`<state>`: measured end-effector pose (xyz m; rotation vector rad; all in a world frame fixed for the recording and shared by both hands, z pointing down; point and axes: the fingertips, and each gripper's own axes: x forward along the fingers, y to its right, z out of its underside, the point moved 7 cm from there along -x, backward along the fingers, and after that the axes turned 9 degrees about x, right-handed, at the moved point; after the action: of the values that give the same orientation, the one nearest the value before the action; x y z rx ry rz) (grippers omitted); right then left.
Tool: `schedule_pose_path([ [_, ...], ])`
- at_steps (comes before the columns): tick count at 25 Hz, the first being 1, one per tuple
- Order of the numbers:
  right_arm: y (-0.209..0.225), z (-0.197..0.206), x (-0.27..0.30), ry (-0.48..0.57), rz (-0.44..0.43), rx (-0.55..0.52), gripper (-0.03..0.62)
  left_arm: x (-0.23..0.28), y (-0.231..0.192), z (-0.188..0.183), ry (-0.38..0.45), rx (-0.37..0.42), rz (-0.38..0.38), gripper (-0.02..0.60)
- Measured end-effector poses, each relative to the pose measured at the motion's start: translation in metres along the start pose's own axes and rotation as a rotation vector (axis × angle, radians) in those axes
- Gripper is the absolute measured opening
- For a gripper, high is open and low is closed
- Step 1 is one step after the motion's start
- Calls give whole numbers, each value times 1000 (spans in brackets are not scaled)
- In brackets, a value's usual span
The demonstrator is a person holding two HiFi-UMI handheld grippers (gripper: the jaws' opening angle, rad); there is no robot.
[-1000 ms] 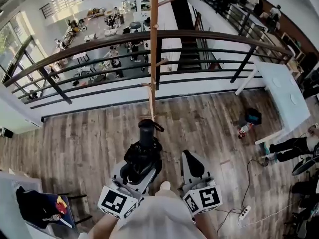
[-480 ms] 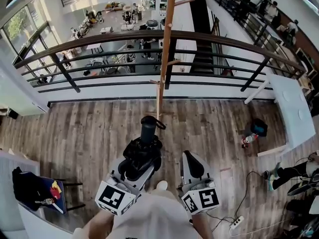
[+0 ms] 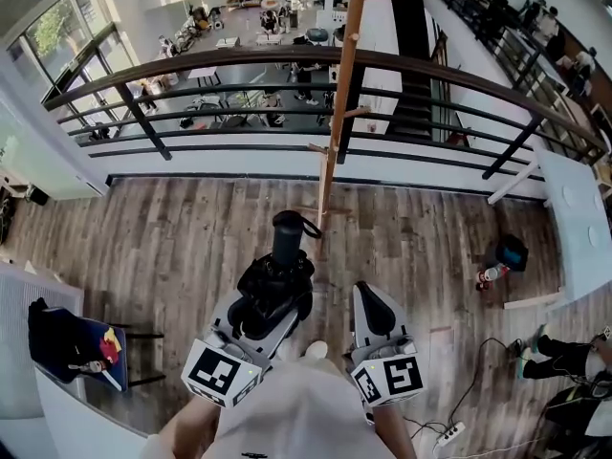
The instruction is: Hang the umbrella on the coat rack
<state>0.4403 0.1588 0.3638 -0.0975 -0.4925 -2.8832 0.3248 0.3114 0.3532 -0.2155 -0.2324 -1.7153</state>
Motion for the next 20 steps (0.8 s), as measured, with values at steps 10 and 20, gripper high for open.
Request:
schedule_pose_path([
  [10,-31,3,121,-15,40,-3,35,22,-127,1,52,13,32,245],
  [20,-84,6,244,48,139,6,35,39,-274,1,81,61,147,245],
])
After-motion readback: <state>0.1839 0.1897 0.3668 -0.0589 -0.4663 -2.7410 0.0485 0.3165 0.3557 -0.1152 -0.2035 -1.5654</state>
